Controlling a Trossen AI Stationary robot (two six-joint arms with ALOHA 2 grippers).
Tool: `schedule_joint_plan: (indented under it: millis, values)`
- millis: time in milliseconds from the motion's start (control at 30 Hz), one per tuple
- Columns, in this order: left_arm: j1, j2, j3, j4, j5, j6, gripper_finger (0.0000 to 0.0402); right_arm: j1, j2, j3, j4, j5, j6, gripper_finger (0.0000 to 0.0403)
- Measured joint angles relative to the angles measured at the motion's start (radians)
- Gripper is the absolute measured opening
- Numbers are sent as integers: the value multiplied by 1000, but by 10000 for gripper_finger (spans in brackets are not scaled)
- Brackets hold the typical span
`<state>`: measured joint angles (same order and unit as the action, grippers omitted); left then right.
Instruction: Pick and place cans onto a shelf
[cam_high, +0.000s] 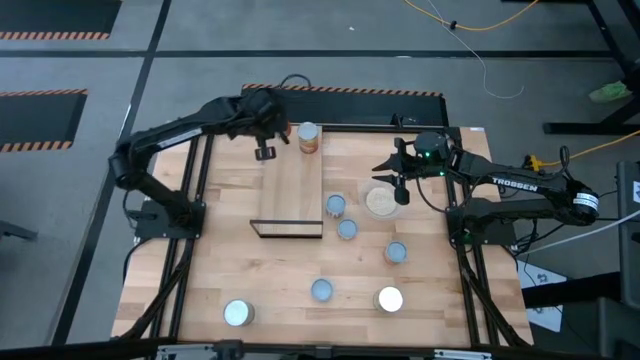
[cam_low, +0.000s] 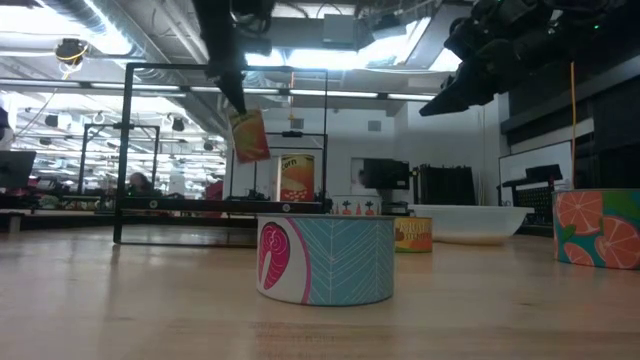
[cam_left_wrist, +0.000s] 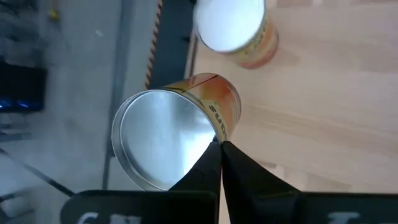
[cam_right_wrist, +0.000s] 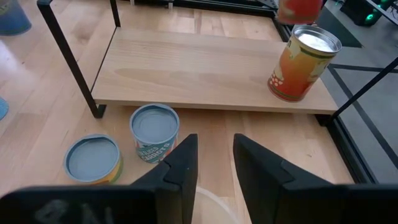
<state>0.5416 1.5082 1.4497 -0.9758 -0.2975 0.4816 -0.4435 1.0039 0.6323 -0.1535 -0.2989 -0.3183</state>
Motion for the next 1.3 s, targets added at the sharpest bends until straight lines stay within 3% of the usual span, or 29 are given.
schedule_joint_plan:
  millis: [133,533,1300]
  values:
    - [21,55,8,-11,61,0,0,0,0,0,0,0,0,108]
    - [30,134,8,-7,88,1,0,0,0,0,0,0,-3,108]
    - [63,146,8,9,155,-10,0,0,0,0,0,0,-4,108]
